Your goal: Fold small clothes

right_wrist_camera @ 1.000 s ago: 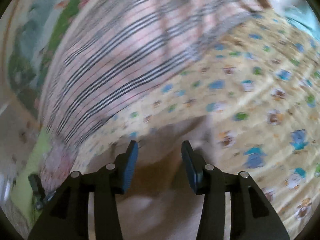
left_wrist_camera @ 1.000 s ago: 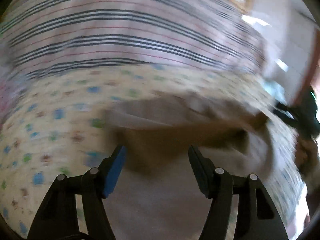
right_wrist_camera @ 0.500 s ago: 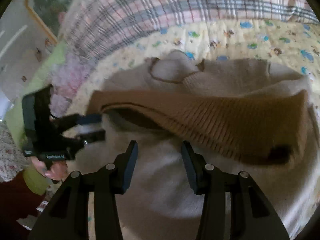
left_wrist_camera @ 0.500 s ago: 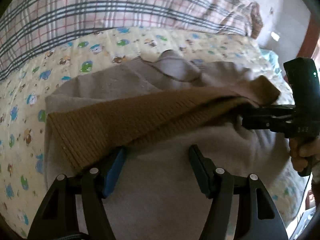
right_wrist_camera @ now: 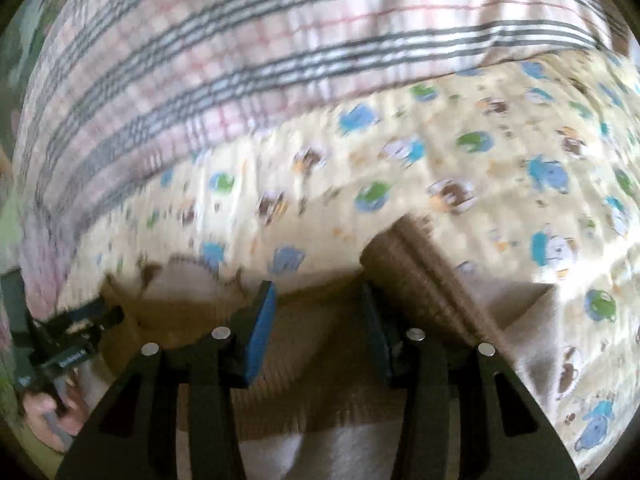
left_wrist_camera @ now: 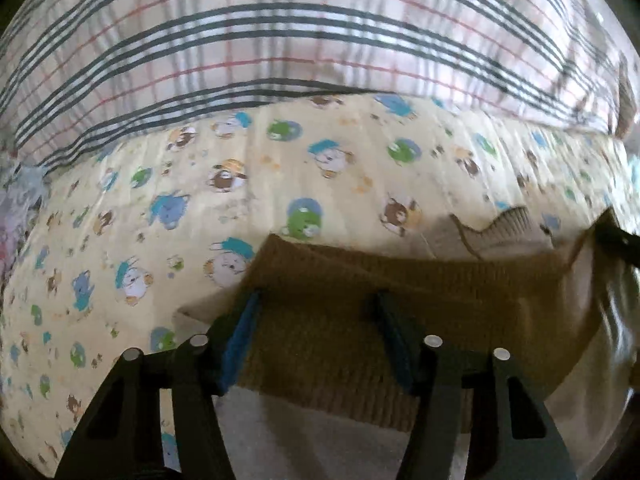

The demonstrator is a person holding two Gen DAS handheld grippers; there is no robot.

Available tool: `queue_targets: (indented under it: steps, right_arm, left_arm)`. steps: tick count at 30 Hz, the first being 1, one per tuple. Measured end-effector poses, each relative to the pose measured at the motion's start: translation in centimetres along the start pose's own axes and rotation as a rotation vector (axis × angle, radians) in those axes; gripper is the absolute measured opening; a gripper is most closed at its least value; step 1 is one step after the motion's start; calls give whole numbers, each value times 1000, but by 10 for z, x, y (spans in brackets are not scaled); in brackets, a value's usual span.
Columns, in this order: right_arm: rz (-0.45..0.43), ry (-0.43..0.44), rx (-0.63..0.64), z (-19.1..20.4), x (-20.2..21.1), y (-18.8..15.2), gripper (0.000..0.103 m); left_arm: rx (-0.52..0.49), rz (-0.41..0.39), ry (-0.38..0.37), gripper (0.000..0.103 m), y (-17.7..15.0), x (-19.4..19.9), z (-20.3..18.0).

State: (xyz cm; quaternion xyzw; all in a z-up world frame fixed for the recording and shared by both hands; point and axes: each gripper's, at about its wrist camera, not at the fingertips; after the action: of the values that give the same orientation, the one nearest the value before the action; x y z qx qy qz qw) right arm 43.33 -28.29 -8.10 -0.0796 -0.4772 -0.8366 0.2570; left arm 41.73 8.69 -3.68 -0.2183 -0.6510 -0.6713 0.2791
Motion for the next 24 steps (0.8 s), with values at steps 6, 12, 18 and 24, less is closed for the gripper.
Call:
queue_targets:
  steps: [6,12,18,24]
  right_arm:
    - [-17,135,20,12,45,-8,46]
    - [83,288,256,76,38,-26,51]
    - [149,342,428,118,3,-33,51]
    - [217,294,583,134,-38,-41,51]
  left_arm:
    - [37,-14,-86,56,-22,52,2]
    - [57,-38,-162,61,-64,112,-11]
    - [96,-29,-122,63,-97,136,0]
    - [150,-19,-71,67,-109,128,32]
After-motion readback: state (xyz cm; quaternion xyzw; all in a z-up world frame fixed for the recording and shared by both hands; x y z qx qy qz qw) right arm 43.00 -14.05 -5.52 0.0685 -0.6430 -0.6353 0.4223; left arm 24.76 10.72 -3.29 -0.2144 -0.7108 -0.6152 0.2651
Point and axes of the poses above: each gripper's, at about its wrist camera, not at the fingertips, and x roughly against the way its jaws point, z to its left, y to its top, and after that the axes turned 12 degrees about -z, right-handed
